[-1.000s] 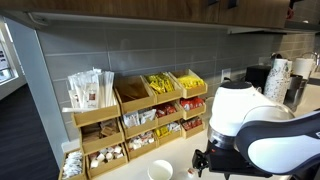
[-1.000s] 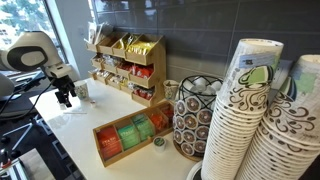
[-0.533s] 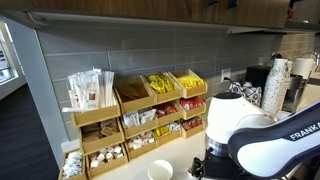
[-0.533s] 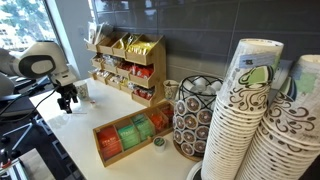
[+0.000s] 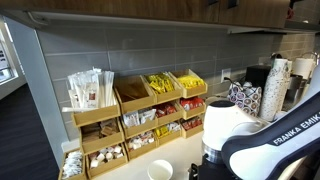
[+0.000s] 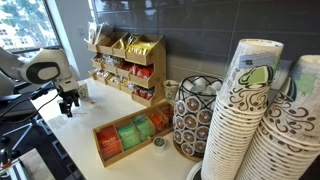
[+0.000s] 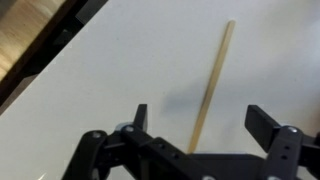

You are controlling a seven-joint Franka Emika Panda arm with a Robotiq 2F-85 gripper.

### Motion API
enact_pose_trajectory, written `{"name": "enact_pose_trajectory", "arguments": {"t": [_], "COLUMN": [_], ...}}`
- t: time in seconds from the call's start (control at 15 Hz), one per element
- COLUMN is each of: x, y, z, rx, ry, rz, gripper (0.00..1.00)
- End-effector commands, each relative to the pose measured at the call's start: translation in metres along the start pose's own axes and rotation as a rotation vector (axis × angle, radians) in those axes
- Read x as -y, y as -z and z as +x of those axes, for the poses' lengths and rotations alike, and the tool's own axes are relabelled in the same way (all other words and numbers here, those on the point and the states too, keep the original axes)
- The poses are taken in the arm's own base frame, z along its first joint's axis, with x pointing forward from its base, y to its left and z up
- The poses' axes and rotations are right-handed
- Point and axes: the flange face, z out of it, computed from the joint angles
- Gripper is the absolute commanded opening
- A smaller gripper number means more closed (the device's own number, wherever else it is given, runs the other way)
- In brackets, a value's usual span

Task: Place the straw in the cup

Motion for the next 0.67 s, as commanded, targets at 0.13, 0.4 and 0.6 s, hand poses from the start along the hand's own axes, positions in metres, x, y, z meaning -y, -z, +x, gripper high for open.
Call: {"name": "enact_pose_trajectory", "arguments": {"t": [0.13, 0.4, 0.6], "x": [0.0057, 0.0036, 0.0013], "y": [-0.0097, -0.0111, -0.0108], "z": [0.0056, 0.0097, 0.0125], "rx": [-0.012, -0.032, -0.044], "ry": [-0.065, -0.092, -0.115], "rz": [0.025, 0.027, 0.025], "gripper": [0.86, 0.51, 0.27]}}
